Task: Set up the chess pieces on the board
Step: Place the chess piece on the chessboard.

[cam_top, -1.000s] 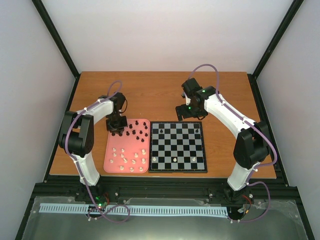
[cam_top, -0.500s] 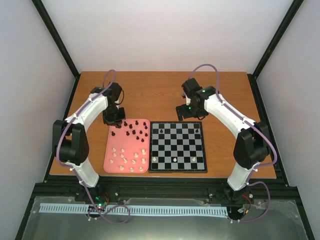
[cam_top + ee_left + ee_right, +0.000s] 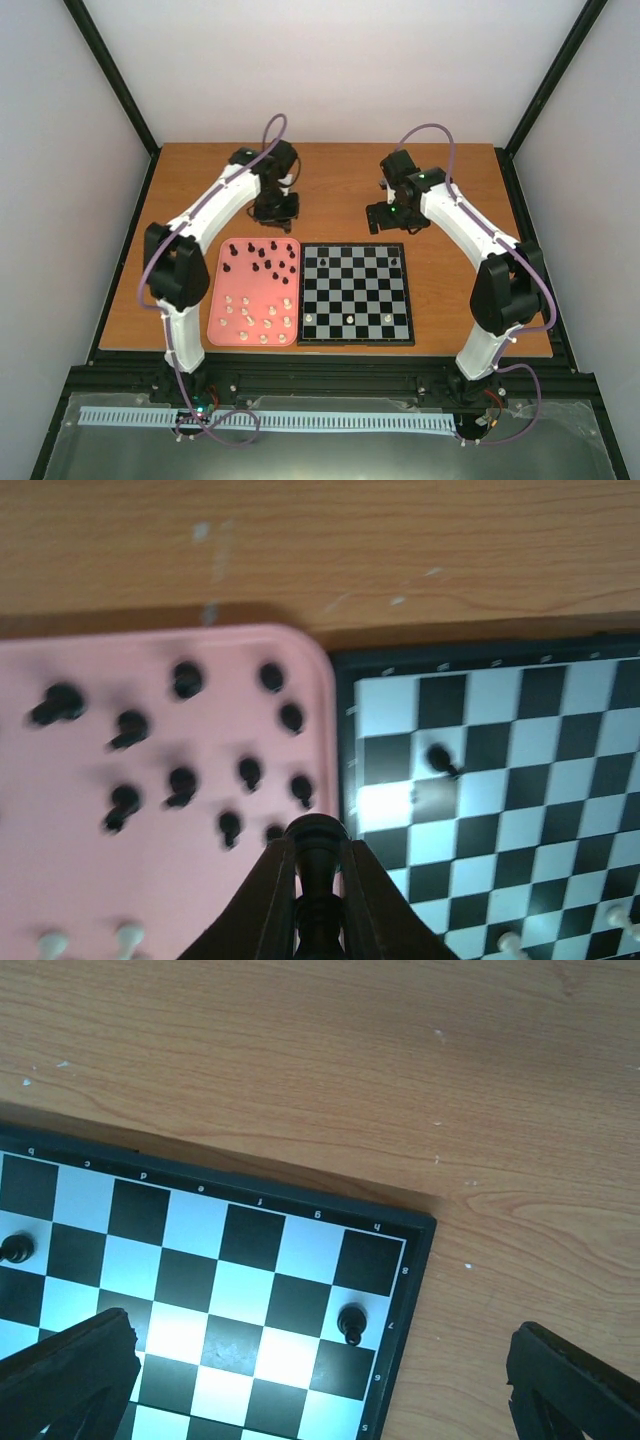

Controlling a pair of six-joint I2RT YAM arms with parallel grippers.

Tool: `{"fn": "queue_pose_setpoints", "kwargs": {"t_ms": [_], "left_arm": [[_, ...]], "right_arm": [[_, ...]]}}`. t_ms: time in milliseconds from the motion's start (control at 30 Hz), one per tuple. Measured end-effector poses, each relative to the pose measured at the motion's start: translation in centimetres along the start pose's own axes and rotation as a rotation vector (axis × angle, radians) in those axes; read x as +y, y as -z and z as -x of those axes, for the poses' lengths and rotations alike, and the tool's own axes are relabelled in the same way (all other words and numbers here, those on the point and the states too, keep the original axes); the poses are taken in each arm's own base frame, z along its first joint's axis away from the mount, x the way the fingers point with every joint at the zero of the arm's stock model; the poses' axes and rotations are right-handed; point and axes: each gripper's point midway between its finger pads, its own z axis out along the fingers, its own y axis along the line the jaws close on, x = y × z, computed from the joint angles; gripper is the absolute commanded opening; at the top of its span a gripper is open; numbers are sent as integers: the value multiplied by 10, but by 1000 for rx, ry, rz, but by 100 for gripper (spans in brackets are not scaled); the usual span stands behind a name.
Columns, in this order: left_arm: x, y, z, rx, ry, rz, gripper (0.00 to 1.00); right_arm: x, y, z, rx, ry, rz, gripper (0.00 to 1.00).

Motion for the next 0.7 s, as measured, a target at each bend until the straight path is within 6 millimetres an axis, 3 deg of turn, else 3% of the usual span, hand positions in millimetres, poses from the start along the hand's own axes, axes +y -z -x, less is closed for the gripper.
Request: {"fn": "queue_pose_setpoints", "kwargs": {"t_ms": [233, 433, 700], "left_arm": [[-71, -40, 24, 39, -94, -51, 1], [-119, -66, 33, 53, -148, -105, 1], [-147, -82, 9, 118, -193, -128, 1]], "right_arm": [[-17, 2, 2, -7, -38, -19, 100], [-47, 6, -3, -15, -103, -48, 100], [-63, 4, -8, -3, -121, -67, 100]]}}
